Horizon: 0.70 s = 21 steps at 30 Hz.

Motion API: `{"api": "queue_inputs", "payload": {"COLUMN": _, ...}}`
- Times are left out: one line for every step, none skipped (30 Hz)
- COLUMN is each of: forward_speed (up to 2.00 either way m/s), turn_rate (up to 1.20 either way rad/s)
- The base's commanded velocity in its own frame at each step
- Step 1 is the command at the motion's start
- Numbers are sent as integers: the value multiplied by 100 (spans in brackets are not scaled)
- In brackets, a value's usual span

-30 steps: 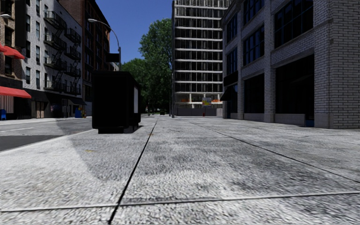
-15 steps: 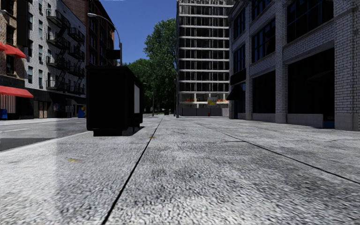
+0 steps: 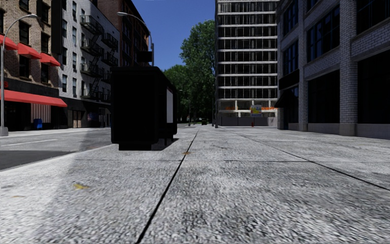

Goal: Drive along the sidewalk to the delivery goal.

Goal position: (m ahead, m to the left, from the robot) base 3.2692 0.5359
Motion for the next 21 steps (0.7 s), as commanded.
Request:
{"api": "queue_inputs", "payload": {"forward_speed": 158, "turn_rate": 0}}
{"api": "queue_inputs", "payload": {"forward_speed": 158, "turn_rate": 0}}
{"api": "queue_inputs", "payload": {"forward_speed": 158, "turn_rate": 0}}
{"api": "queue_inputs", "payload": {"forward_speed": 158, "turn_rate": 0}}
{"api": "queue_inputs", "payload": {"forward_speed": 159, "turn_rate": 0}}
{"api": "queue_inputs", "payload": {"forward_speed": 160, "turn_rate": 0}}
{"api": "queue_inputs", "payload": {"forward_speed": 160, "turn_rate": 0}}
{"api": "queue_inputs", "payload": {"forward_speed": 160, "turn_rate": 3}}
{"api": "queue_inputs", "payload": {"forward_speed": 160, "turn_rate": 13}}
{"api": "queue_inputs", "payload": {"forward_speed": 160, "turn_rate": 26}}
{"api": "queue_inputs", "payload": {"forward_speed": 160, "turn_rate": 26}}
{"api": "queue_inputs", "payload": {"forward_speed": 160, "turn_rate": 46}}
{"api": "queue_inputs", "payload": {"forward_speed": 159, "turn_rate": 57}}
{"api": "queue_inputs", "payload": {"forward_speed": 157, "turn_rate": 64}}
{"api": "queue_inputs", "payload": {"forward_speed": 157, "turn_rate": 64}}
{"api": "queue_inputs", "payload": {"forward_speed": 155, "turn_rate": 67}}
{"api": "queue_inputs", "payload": {"forward_speed": 152, "turn_rate": 67}}
{"api": "queue_inputs", "payload": {"forward_speed": 146, "turn_rate": 67}}
{"api": "queue_inputs", "payload": {"forward_speed": 146, "turn_rate": 67}}
{"api": "queue_inputs", "payload": {"forward_speed": 143, "turn_rate": 67}}
{"api": "queue_inputs", "payload": {"forward_speed": 142, "turn_rate": 67}}
